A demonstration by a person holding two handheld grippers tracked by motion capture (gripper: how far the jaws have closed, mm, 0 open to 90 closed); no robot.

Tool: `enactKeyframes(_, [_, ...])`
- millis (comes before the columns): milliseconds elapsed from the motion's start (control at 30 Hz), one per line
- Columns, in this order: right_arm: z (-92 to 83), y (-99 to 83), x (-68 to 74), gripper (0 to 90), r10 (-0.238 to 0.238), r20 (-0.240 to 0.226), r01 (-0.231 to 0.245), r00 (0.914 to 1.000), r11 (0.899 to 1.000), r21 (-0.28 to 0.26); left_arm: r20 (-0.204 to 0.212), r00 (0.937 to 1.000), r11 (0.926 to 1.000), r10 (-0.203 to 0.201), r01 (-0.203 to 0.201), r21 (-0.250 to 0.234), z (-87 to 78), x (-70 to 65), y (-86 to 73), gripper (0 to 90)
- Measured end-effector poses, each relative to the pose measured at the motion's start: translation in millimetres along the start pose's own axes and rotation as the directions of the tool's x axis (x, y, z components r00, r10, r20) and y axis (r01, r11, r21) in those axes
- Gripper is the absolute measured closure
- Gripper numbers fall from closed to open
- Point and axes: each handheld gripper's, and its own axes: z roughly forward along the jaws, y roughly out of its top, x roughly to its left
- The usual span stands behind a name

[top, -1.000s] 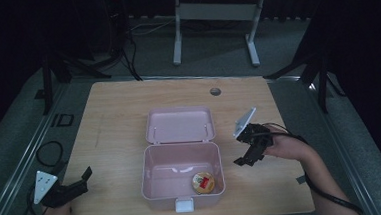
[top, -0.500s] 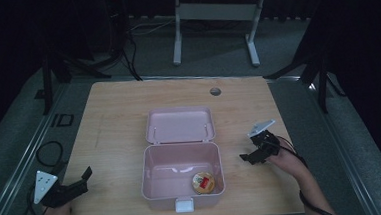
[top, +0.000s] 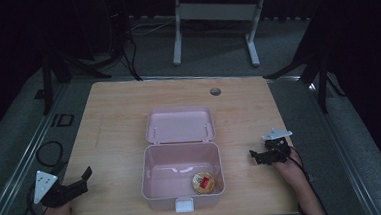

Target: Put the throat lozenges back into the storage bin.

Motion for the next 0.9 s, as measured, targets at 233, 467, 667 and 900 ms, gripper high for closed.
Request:
enactKeyframes(233, [-7.6,-9.4,-9.7,11.3,0.095,0.075,-0.091,0.9926,0.994,-0.064,0.001,1.0000,1.0000,0.000,0.000,0.001,0.1,0.1,0.1,1.9])
enactKeyframes(467, [-14.6,-20.9,-27.4,11.4,0.291,0.150,-0.267,0.9449,0.950,-0.160,0.001,1.0000,1.0000,-0.001,0.001,0.000,0.0,0.1,0.0,1.9])
enactKeyframes(667, [-16.7,-24.2,-31.1,11.5,0.309,0.172,-0.279,0.9353,0.943,-0.179,0.003,1.0000,1.0000,-0.002,0.002,-0.002,0.1,0.3,0.0,1.9])
enactKeyframes(900, [-16.8,-28.6,-34.9,11.5,0.336,0.157,-0.302,0.9286,0.931,-0.208,0.002,1.0000,1.0000,-0.006,0.006,-0.002,0.0,0.6,0.0,1.9])
